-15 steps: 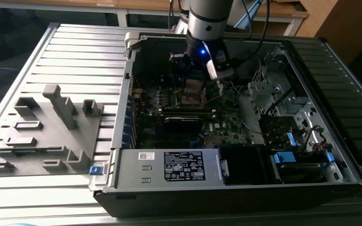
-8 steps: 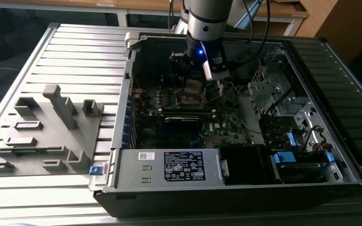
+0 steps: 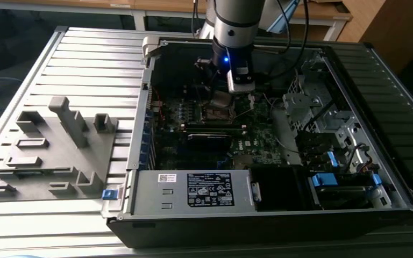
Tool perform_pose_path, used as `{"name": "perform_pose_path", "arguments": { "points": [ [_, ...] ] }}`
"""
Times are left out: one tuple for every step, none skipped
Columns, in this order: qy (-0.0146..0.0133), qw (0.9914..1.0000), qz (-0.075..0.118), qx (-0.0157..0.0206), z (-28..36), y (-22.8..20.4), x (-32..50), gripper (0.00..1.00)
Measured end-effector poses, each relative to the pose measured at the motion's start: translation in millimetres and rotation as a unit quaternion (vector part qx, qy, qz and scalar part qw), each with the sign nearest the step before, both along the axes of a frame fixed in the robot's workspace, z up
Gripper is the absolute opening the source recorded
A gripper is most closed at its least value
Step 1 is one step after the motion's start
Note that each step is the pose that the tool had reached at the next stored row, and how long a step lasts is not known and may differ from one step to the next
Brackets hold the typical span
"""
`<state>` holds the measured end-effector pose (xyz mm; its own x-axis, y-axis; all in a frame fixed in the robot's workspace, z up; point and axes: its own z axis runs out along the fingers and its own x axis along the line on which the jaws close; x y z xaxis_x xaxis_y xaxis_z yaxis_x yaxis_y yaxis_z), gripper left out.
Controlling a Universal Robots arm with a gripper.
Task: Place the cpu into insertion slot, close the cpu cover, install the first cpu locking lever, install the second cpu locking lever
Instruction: 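Place the cpu into insertion slot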
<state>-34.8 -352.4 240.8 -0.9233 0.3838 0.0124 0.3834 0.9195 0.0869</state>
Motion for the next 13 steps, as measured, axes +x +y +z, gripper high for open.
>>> {"name": "perform_pose_path", "arguments": {
  "points": [
    [0.0000,0.99995,-0.009,0.0000,-0.2,0.0,0.0,0.54],
    [0.0000,0.99983,-0.019,0.0000,-0.5,0.0,0.0,0.54],
    [0.0000,0.99962,-0.028,0.0000,-0.7,0.0,0.0,0.54],
    [0.0000,0.99933,-0.036,0.0000,-0.9,0.0,0.0,0.54],
    [0.0000,0.99896,-0.045,0.0000,-1.1,0.0,0.0,0.54],
    [0.0000,0.99852,-0.054,0.0000,-1.3,0.0,0.0,0.54],
    [0.0000,0.99798,-0.063,0.0000,-1.5,0.0,0.0,0.54],
    [0.0000,0.99732,-0.073,0.0000,-1.7,0.0,0.0,0.54],
    [0.0000,0.99661,-0.082,0.0000,-2.0,0.0,0.0,0.54],
    [0.0000,0.99587,-0.091,0.0000,-2.2,0.0,0.0,0.54],
    [0.0000,0.99498,-0.100,0.0000,-2.4,0.0,0.0,0.54],
    [0.0000,0.99404,-0.109,0.0000,-2.6,0.0,0.0,0.54],
    [0.0000,0.99302,-0.118,0.0000,-2.8,0.0,0.0,0.54]
  ]
}}
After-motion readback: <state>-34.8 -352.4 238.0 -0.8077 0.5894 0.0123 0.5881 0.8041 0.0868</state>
